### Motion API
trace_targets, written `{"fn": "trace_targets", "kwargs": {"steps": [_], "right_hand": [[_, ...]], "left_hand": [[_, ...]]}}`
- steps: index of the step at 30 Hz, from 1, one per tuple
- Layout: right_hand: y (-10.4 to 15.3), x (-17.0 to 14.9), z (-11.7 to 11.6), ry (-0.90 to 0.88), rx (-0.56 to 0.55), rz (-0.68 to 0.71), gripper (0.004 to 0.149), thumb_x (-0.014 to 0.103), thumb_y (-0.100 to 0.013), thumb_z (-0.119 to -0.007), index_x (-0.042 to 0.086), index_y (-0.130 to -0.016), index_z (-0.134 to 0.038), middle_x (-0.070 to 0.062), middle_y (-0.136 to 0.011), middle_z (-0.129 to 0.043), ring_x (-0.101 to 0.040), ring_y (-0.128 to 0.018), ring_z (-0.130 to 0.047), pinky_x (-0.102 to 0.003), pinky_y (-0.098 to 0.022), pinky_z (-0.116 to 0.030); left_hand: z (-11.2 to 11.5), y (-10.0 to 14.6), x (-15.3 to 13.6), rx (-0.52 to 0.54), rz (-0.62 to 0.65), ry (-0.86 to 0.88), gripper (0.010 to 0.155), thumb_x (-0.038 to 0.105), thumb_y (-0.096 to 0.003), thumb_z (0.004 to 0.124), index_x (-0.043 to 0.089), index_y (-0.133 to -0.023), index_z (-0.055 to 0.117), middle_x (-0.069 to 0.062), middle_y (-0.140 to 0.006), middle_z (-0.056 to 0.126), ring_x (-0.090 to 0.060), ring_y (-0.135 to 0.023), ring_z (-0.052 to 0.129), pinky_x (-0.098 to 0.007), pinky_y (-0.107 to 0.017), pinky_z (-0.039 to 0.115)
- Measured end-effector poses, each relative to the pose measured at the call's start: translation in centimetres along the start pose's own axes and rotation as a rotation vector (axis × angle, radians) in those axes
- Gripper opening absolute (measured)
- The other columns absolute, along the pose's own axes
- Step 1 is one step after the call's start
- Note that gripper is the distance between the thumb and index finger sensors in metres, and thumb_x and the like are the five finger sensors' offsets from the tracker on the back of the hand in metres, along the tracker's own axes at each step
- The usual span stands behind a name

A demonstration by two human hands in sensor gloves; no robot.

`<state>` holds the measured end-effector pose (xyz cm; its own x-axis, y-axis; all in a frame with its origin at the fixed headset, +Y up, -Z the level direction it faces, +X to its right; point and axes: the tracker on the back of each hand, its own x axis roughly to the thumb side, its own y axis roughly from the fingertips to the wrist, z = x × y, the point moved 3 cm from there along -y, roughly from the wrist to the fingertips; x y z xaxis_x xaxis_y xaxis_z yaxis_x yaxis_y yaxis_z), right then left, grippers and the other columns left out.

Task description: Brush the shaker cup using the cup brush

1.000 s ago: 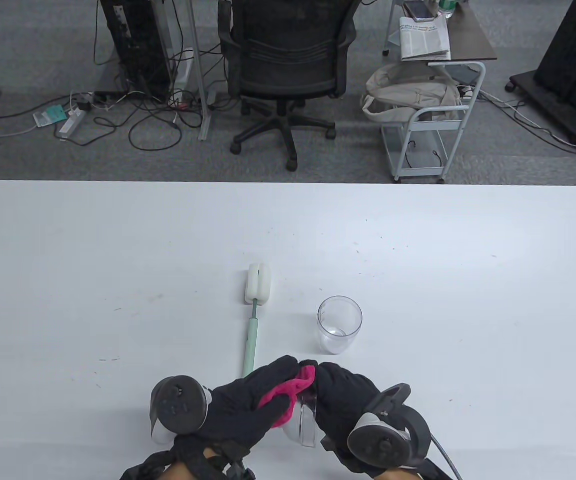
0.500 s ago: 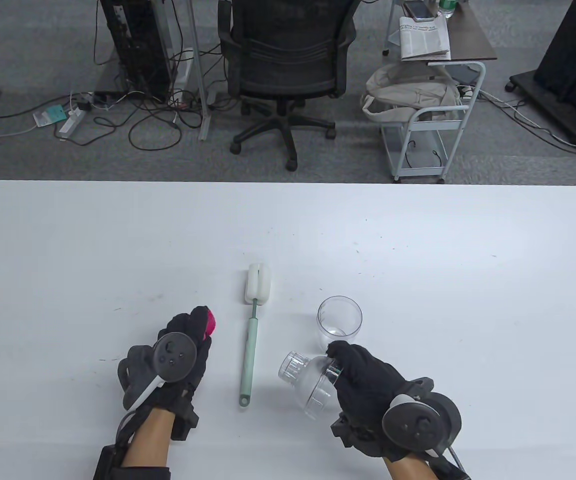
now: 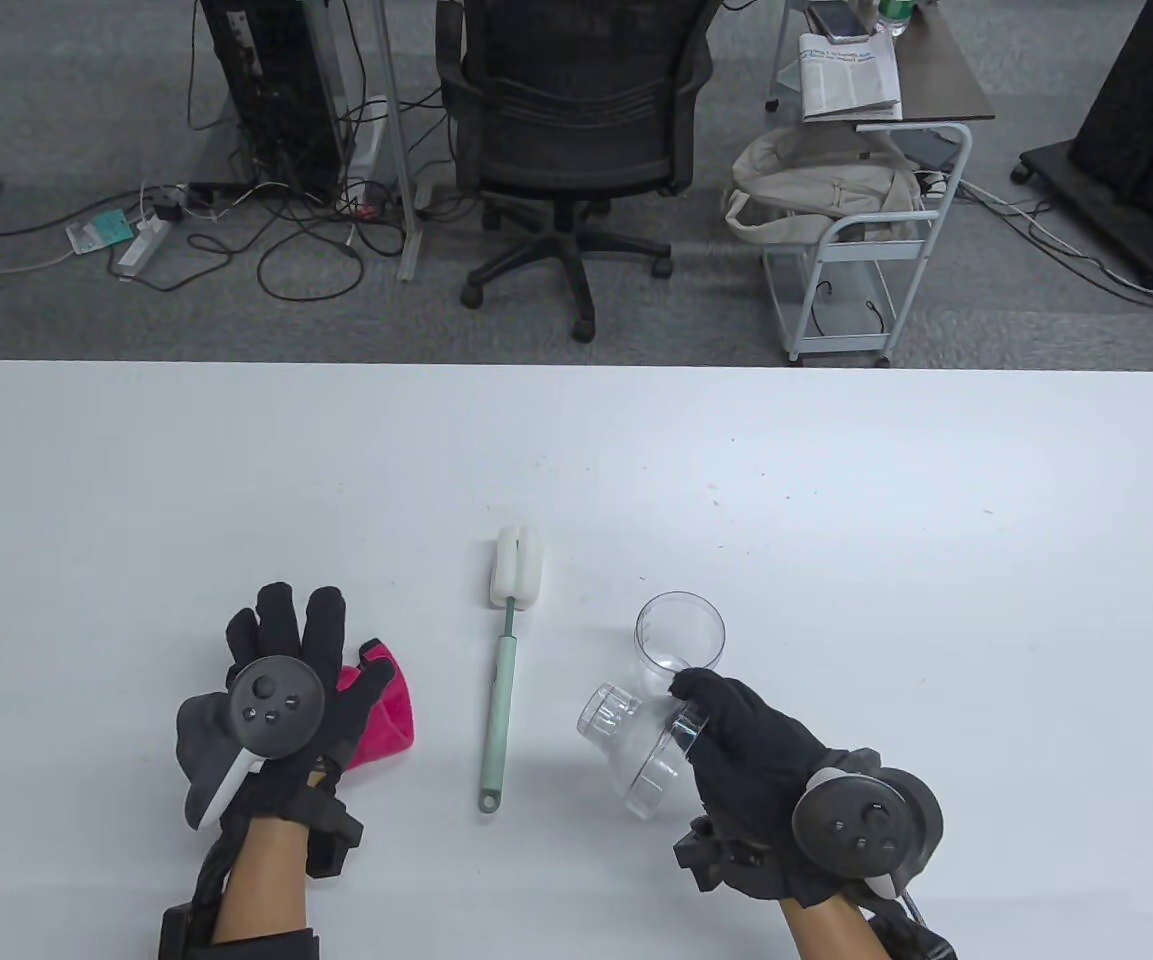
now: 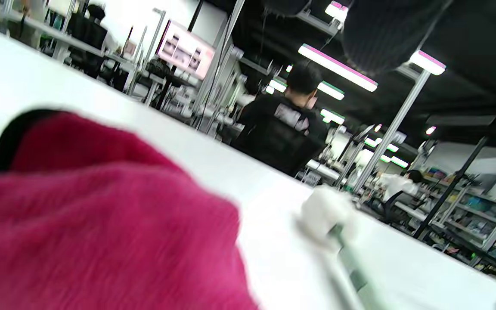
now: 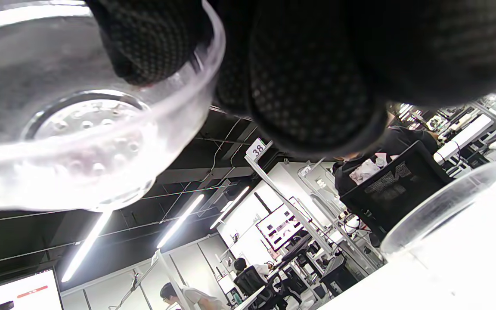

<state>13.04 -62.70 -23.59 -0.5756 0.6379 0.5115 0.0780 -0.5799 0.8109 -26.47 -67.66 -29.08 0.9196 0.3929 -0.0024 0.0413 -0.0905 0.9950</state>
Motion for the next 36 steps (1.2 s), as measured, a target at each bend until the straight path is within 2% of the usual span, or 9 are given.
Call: {"fn": "trace_targets", "kwargs": {"steps": [3,5,9,14,17,20,22,28,36], "right_hand": [[-0.1,-0.2,-0.1,-0.009,0.008,-0.006,0.042,0.038,-0.053,-0.074,0.014,-0.088,-0.078,-0.013,-0.06,-0.091,-0.022,-0.033,-0.102,-0.036,-0.024,-0.093],[-0.2,-0.3,-0.3,-0.005,0.023,-0.004,0.043,0.037,-0.055,-0.074,0.015,-0.092,-0.076,-0.015,-0.063,-0.09,-0.025,-0.035,-0.102,-0.037,-0.026,-0.093],[-0.2,0.2,-1.0,0.098,0.024,0.023,0.044,0.033,-0.056,-0.076,0.015,-0.096,-0.073,-0.019,-0.071,-0.089,-0.027,-0.04,-0.102,-0.039,-0.029,-0.093],[0.1,0.7,-1.7,0.197,0.019,0.079,0.045,0.032,-0.057,-0.076,0.014,-0.098,-0.069,-0.021,-0.076,-0.087,-0.027,-0.047,-0.103,-0.039,-0.035,-0.094],[-0.3,0.0,-1.4,0.048,0.114,0.088,0.052,0.032,-0.055,-0.076,0.02,-0.104,-0.061,-0.021,-0.094,-0.075,-0.033,-0.07,-0.096,-0.046,-0.055,-0.089],[-0.8,-2.3,-2.1,-0.277,0.406,-0.017,0.072,0.037,-0.055,-0.077,0.011,-0.111,-0.04,-0.032,-0.109,-0.043,-0.053,-0.093,-0.07,-0.06,-0.072,-0.064],[-0.9,-4.1,-1.9,-0.41,0.382,-0.081,0.077,0.049,-0.057,-0.071,0.011,-0.113,-0.036,-0.03,-0.112,-0.033,-0.057,-0.099,-0.056,-0.063,-0.075,-0.05],[-1.3,-7.2,-1.7,-0.031,0.317,-0.14,0.079,0.065,-0.053,-0.055,0.017,-0.114,-0.037,-0.021,-0.118,-0.039,-0.05,-0.107,-0.048,-0.064,-0.077,-0.042],[-1.4,-9.7,-3.0,-0.107,0.381,-0.235,0.081,0.065,-0.051,-0.049,0.019,-0.114,-0.027,-0.02,-0.12,-0.023,-0.05,-0.111,-0.031,-0.064,-0.078,-0.028]], "left_hand": [[-1.8,1.4,2.3,0.097,0.104,-0.011,0.073,0.058,-0.0583,0.072,0.021,-0.115,0.046,-0.02,-0.124,0.034,-0.06,-0.109,0.029,-0.076,-0.07,0.043],[-2.4,2.5,4.8,0.119,0.223,0.056,0.065,0.06,-0.0584,0.07,0.014,-0.105,0.069,-0.021,-0.107,0.076,-0.059,-0.102,0.061,-0.075,-0.066,0.054],[0.5,4.1,11.1,-0.096,0.433,0.324,0.075,0.065,-0.0568,0.064,0.011,-0.107,0.062,-0.021,-0.084,0.097,-0.052,-0.082,0.088,-0.07,-0.058,0.069],[3.6,3.5,15.8,-0.369,0.404,0.654,0.095,0.069,-0.0559,0.058,-0.001,-0.111,0.026,-0.031,-0.1,0.078,-0.058,-0.088,0.078,-0.073,-0.06,0.062],[3.7,2.0,17.2,-0.365,0.406,0.628,0.097,0.063,-0.0575,0.068,0.005,-0.11,0.011,-0.03,-0.111,0.061,-0.059,-0.097,0.065,-0.072,-0.066,0.057],[3.7,0.9,18.4,-0.308,0.462,0.528,0.097,0.059,-0.0575,0.074,0.015,-0.111,0.006,-0.024,-0.119,0.049,-0.055,-0.106,0.056,-0.072,-0.07,0.052],[4.8,0.0,19.3,-0.32,0.485,0.479,0.097,0.055,-0.0581,0.075,0.018,-0.11,0.002,-0.02,-0.123,0.042,-0.051,-0.11,0.054,-0.07,-0.074,0.049],[9.0,-2.5,21.8,-0.338,0.492,0.395,0.096,0.049,-0.0584,0.077,0.023,-0.108,-0.002,-0.016,-0.126,0.033,-0.047,-0.115,0.044,-0.067,-0.079,0.042],[11.8,-4.3,21.9,-0.36,0.47,0.414,0.094,0.047,-0.0586,0.076,0.03,-0.107,-0.004,-0.006,-0.128,0.026,-0.04,-0.12,0.034,-0.065,-0.082,0.036]]}}
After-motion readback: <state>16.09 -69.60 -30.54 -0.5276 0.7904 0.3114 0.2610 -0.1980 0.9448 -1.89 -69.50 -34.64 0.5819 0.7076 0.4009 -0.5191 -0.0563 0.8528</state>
